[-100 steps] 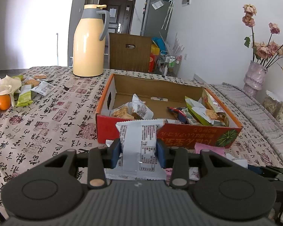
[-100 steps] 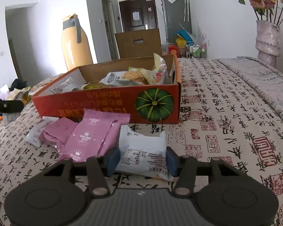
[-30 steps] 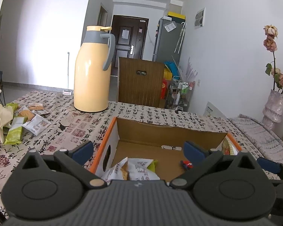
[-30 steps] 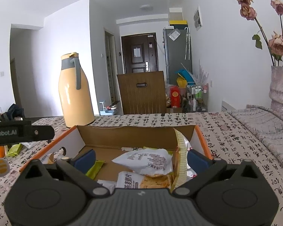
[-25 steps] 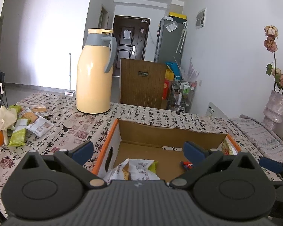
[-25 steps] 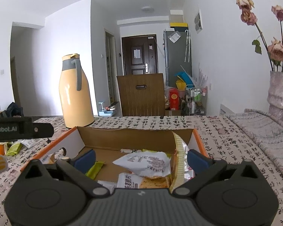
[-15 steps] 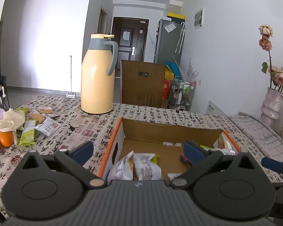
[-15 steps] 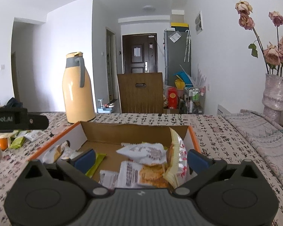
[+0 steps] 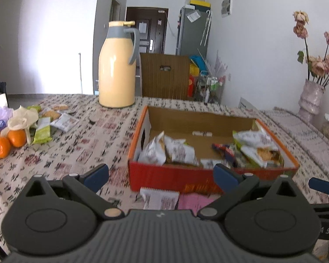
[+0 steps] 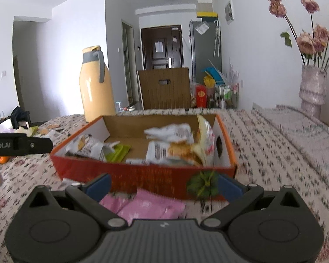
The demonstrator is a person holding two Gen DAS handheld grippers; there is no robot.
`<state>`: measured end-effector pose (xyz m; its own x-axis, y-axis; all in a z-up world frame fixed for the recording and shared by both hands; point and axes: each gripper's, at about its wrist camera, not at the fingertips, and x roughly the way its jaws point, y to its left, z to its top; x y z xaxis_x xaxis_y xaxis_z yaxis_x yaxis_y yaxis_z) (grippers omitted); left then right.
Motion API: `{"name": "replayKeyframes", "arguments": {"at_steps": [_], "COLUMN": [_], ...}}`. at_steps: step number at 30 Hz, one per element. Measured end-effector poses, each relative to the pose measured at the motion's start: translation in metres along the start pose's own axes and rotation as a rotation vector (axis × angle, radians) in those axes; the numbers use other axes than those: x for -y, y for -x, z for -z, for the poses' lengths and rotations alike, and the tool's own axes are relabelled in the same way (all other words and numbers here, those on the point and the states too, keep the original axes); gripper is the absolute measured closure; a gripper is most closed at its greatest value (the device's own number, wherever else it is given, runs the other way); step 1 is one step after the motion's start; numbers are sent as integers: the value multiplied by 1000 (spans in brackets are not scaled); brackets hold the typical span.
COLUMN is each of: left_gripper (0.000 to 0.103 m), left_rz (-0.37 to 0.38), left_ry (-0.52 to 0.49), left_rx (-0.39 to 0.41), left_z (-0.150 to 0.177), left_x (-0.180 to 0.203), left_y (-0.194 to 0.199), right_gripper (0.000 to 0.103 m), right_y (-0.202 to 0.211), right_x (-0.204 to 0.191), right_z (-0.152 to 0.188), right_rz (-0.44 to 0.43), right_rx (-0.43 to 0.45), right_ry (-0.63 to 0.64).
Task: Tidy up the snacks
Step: 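Move both tools back toward the pink packets in front of the box, then grasp a pink packet with the right tool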
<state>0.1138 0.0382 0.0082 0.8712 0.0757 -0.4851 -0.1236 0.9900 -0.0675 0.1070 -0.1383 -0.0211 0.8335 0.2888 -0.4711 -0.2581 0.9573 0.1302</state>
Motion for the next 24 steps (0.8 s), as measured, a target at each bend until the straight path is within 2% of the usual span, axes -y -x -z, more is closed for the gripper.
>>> {"name": "replayKeyframes", "arguments": {"at_steps": [8,12,24], "left_gripper": [0,0,0], "left_rz": [-4,3,24], "left_ry": [-4,-10,37], "left_rx": [-63,-70,-95], "left_z": [30,45,57], "left_x": [-16,-22,-32], "left_y": [0,-6,-19], "right_gripper": [0,0,0], "right_y": [7,5,-9], "right_x": [2,2,-7], "right_z": [28,38,36], "right_rz": [-14,-15,39], "right_rx": [-67,-103,-150], "right_ry": [-26,-29,-7]}}
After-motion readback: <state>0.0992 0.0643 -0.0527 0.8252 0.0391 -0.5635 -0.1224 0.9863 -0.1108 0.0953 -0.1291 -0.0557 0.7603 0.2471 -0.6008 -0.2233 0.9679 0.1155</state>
